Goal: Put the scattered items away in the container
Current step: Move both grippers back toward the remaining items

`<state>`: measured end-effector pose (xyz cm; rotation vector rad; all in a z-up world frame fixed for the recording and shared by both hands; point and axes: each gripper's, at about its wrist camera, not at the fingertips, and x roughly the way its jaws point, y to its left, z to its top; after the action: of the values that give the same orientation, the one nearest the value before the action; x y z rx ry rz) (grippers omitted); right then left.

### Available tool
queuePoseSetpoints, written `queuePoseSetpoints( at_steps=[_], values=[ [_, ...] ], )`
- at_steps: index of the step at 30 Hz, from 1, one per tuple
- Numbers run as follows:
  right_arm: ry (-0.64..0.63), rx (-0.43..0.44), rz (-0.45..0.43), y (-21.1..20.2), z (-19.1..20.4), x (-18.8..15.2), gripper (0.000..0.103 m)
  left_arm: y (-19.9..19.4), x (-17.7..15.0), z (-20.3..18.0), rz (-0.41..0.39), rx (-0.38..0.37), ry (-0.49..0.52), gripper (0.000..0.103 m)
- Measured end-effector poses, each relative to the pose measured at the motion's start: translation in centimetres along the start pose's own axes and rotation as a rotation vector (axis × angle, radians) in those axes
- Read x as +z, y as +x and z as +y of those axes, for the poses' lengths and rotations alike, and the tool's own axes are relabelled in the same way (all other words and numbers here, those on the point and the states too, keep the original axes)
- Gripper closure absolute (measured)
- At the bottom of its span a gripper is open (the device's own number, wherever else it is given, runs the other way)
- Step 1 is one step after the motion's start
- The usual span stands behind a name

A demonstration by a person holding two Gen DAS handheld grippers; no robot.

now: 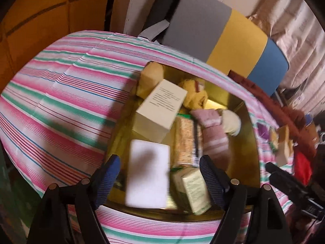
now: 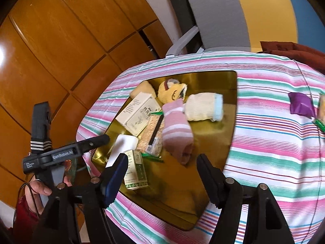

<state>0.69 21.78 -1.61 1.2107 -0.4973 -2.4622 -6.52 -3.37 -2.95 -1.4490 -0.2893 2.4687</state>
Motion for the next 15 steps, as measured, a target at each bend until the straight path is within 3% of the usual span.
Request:
queuePoseSetpoints(
  at_steps=[5, 10, 15],
  values=[
    [-0.013, -0.037, -0.027, -2.0, -1.4, -0.2, 0.032, -0.1, -0.4, -2.7, -0.030, -0.080, -0.003, 0.022],
    [-0.005, -0.095, -0.038, -4.1, -3.9, -0.3, 0.032, -0.2, -1.2, -7.1, -0.066, -0.125, 0.057, 0.022],
    [0.035, -0.178, -0.056, -6.8, -8.0, -0.6, 0.032, 0.8, -2.2, -12.0, -0.048, -0.186, 0.127, 0.022]
  ],
)
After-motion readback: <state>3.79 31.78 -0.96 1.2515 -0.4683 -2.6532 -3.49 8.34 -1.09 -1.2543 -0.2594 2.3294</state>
